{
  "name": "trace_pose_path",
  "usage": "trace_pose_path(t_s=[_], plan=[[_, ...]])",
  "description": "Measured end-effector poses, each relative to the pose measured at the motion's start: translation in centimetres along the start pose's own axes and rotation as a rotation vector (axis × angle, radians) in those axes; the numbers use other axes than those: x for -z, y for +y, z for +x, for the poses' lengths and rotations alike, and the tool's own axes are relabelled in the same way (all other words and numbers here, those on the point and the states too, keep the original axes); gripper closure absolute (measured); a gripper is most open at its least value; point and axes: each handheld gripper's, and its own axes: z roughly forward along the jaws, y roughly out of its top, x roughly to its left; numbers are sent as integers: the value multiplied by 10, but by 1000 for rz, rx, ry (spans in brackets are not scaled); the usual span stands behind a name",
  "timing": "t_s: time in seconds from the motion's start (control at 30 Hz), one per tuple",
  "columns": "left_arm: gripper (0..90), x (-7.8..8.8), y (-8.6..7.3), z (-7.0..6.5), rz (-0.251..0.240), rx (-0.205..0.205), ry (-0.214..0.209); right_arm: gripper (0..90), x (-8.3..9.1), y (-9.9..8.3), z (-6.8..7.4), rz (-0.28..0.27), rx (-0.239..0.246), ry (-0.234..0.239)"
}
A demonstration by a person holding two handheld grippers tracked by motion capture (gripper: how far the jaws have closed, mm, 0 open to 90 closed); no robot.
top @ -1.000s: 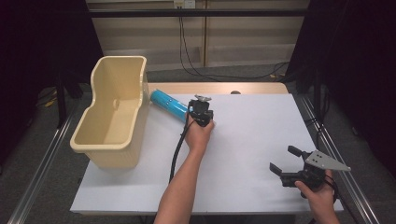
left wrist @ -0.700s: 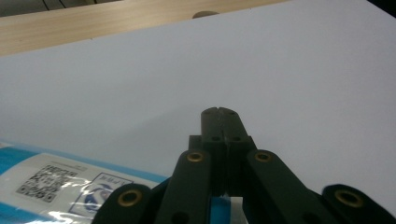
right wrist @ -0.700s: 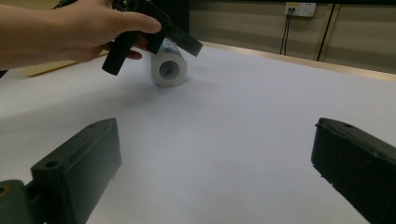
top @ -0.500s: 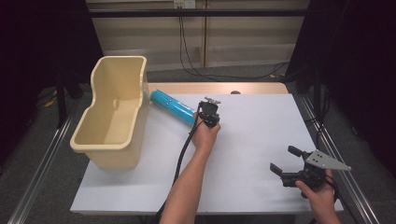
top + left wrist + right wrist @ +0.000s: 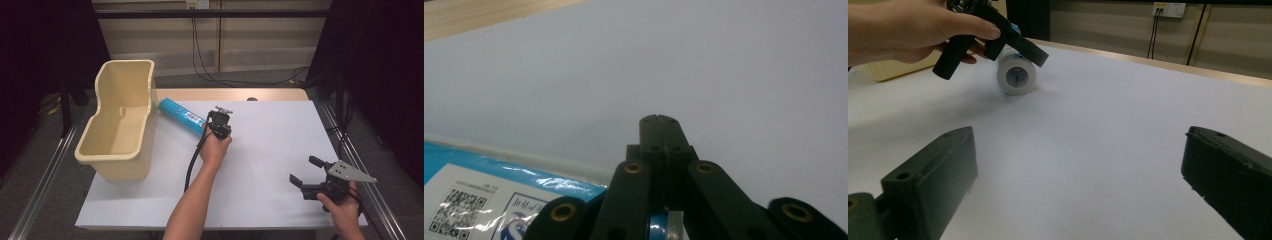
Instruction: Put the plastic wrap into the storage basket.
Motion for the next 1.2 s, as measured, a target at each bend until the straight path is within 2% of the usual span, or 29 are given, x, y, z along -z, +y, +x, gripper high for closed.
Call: trace_pose_path(t_s=[0.07,0.17,0.23,0.3,0.33,0.37,0.4,0.43,0.47,0.5,0.53,0.57,0.6,0.63,0.67,0.73,0.77,0.83,0.9,0.93,0.97,1.0,1.03,1.2], plan=[[900,-1,-3,1,-15,14,-4,8,-1,0,0,0,3,2],[900,-3,-4,0,-15,10,-1,8,-1,0,1,-1,3,2],[886,-5,-4,0,-17,25,-2,9,0,0,1,0,1,1],[825,-6,-3,0,-18,40,-7,8,0,0,0,1,3,1],[825,-6,-3,0,-18,46,-2,8,-1,0,0,0,2,0],[786,-4,-2,1,-21,56,3,8,-1,0,0,0,0,0],[711,1,1,5,-24,88,11,8,0,0,-1,1,1,-2],[658,1,1,5,-24,88,11,8,0,0,-1,1,1,-2],[604,4,3,7,-29,96,27,8,0,0,-1,-1,2,-3],[604,8,5,10,-22,98,49,8,0,0,-1,-1,2,-3],[496,12,7,13,-12,112,65,8,0,1,-1,-6,-7,-1],[435,20,10,20,-12,171,98,8,0,1,-1,-6,-8,-2],[359,23,12,24,-3,209,118,8,0,1,-1,-6,-9,-2],[274,23,12,24,-3,209,118,8,0,1,-1,-6,-9,-2],[212,31,14,30,8,236,189,9,0,1,-1,-8,-9,-2],[116,37,16,35,17,280,246,8,0,1,0,-6,-8,-3],[74,38,16,38,42,301,266,8,0,1,0,-6,-7,-3],[44,39,16,45,53,342,303,9,0,1,0,-7,-10,-3],[43,34,14,53,64,395,319,9,0,1,0,-10,-8,0],[36,30,12,56,81,412,330,8,0,1,0,-10,-4,0],[25,26,10,58,98,410,350,9,0,1,0,-10,-5,1],[18,22,8,60,109,424,354,8,1,2,0,-11,-6,2],[3,19,6,61,101,448,340,8,1,2,0,-11,-6,2],[0,6,4,59,110,482,326,8,0,1,-1,-10,-15,0]])
